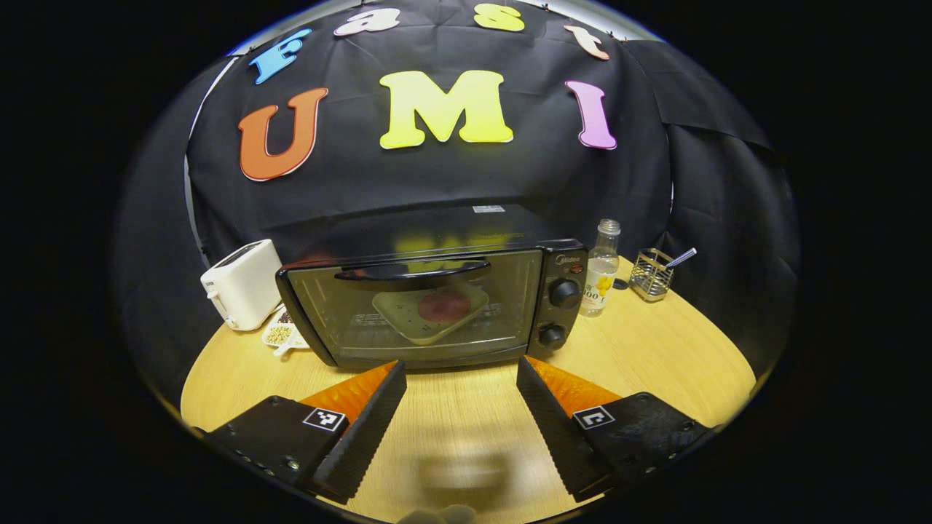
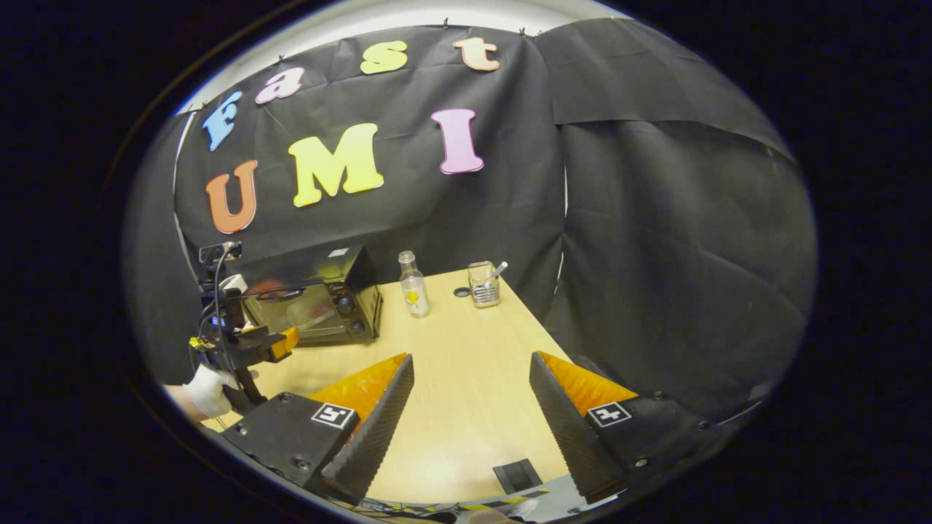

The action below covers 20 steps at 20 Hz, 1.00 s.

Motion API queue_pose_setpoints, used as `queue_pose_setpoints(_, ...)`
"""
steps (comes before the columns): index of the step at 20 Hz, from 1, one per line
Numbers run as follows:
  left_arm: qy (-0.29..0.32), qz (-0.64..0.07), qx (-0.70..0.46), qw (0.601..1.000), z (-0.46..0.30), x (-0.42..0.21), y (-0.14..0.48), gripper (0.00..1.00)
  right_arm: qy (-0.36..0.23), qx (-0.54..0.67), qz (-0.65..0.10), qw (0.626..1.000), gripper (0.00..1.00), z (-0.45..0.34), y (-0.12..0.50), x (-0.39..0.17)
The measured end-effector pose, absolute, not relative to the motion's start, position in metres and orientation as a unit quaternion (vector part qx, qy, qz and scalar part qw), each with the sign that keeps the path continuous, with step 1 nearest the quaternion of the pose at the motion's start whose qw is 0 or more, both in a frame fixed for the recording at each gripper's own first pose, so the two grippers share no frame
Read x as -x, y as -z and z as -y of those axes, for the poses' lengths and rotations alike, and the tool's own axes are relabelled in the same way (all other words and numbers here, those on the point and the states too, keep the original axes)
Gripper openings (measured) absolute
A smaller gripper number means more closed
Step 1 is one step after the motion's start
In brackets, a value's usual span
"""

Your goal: Open the electric oven with the left hand, put the food in, and close the electric oven.

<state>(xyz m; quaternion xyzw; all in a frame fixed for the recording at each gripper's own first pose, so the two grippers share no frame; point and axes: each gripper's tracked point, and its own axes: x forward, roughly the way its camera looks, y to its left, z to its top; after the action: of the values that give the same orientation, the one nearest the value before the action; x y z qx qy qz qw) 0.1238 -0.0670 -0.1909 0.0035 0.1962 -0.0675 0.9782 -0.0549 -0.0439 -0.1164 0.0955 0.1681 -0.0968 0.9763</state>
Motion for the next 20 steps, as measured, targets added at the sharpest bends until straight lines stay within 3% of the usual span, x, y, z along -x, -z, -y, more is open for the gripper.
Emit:
queue_pose_setpoints(5, 0.053, -0.147, 0.014, 0.988, 0.066, -0.069, 0.128, 0.98, 0.056, -0.09, -0.134, 0.985, 1.0, 0.05, 0.095, 0.063)
queue_pose_setpoints(12, -0.003, -0.045, 0.005, 0.999, 0.042, 0.059, 0.02, 0.97, -0.002, -0.049, -0.081, 0.996, 1.0, 0.068, 0.057, 0.094)
queue_pose_setpoints(15, -0.034, -0.019, -0.007, 0.999, 0.028, 0.121, -0.008, 0.97, -0.013, -0.034, -0.045, 0.998, 0.96, 0.077, 0.04, 0.114)
queue_pose_setpoints(18, -0.043, -0.001, -0.024, 0.999, 0.029, 0.166, -0.026, 1.0, -0.018, -0.029, -0.021, 0.999, 1.0, 0.076, 0.029, 0.127)
queue_pose_setpoints(19, -0.046, -0.003, -0.029, 0.999, 0.025, 0.177, -0.027, 0.97, -0.022, -0.028, -0.012, 0.999, 1.0, 0.073, 0.023, 0.131)
queue_pose_setpoints(20, -0.05, -0.003, -0.029, 0.998, 0.021, 0.185, -0.028, 0.97, -0.024, -0.028, -0.005, 0.999, 0.96, 0.07, 0.018, 0.135)
